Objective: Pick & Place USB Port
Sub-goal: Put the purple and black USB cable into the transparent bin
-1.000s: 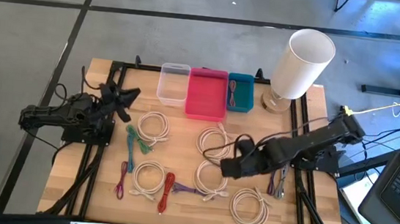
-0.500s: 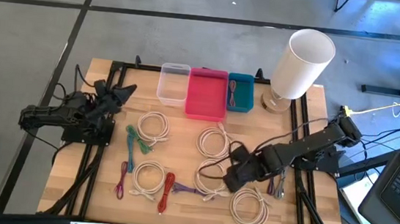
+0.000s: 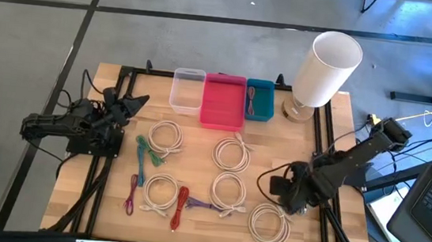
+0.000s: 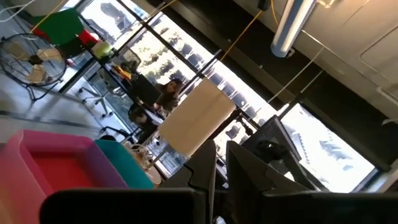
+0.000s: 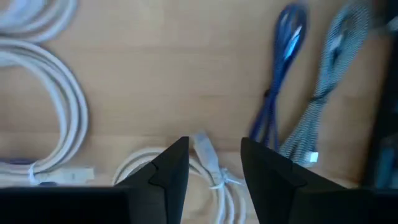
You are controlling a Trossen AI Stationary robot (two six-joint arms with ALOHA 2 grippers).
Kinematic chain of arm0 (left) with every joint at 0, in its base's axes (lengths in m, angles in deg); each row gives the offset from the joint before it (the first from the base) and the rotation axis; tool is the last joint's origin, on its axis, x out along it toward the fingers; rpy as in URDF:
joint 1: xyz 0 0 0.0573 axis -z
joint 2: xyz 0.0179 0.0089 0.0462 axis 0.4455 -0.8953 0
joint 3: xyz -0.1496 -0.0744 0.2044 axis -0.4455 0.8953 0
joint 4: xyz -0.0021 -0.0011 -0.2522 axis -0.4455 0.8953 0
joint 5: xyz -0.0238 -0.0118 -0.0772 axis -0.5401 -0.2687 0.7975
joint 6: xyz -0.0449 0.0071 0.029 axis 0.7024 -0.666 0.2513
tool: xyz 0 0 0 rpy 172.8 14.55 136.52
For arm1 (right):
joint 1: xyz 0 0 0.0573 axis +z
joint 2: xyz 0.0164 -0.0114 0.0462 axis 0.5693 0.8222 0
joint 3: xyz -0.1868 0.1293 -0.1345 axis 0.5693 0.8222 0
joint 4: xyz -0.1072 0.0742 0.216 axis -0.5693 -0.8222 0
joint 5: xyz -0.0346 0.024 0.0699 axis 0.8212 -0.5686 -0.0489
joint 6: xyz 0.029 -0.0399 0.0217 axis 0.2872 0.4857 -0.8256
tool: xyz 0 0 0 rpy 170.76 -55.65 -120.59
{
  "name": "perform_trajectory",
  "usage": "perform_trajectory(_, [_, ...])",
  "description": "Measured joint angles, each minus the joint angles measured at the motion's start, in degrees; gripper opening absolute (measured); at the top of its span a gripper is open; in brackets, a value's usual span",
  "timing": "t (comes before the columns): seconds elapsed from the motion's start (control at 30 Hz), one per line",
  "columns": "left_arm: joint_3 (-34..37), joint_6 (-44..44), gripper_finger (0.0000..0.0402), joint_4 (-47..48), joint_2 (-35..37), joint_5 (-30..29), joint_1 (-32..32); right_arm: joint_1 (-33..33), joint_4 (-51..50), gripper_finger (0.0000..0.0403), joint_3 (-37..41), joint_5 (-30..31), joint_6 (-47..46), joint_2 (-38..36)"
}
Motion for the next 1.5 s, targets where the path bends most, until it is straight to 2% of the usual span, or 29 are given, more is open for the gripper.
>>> perform_trajectory(0.17, [0.0,-1.9,0.0031,0.24,0.0,0.53,-0.01,-1.14,9.28,0.0149,7.59,-4.05,-0.47,-0.08])
perform_trajectory(0.27, [0.0,-2.11,0.0031,0.28,-0.01,1.21,-0.01,-1.69,10.42,0.0149,10.17,-7.63,-0.63,0.16])
perform_trajectory(0.47, [0.0,-2.11,0.0031,0.51,0.0,1.53,-0.01,-2.06,8.1,0.0149,12.57,-8.77,-0.59,0.15])
perform_trajectory(0.6, [0.0,-2.26,0.0031,0.49,0.0,1.52,-0.01,-2.07,9.67,0.0149,15.41,-11.68,-0.21,0.15])
perform_trajectory(0.97, [0.0,-5.51,0.0031,0.33,0.0,0.63,-0.01,-2.08,25.03,0.0146,26.16,-11.35,-0.11,-0.52])
perform_trajectory(1.07, [0.0,-5.39,0.0031,-0.44,0.0,-0.06,-0.01,-2.07,23.02,0.0118,25.14,-10.86,0.05,-0.53])
perform_trajectory(1.23, [0.0,-2.75,0.0031,-2.47,0.0,0.27,-0.01,-1.97,19.66,0.0019,22.4,-7.02,1.68,-0.79])
perform_trajectory(1.37, [0.0,-3.62,0.0031,-4.41,0.0,3.98,-0.01,-1.79,13.29,0.0014,15.23,-2.2,1.73,-0.83])
perform_trajectory(1.5, [0.0,-5.09,0.0031,-6.31,0.0,7.9,0.01,-1.18,1.7,0.0007,1.8,7.85,3.35,-0.85])
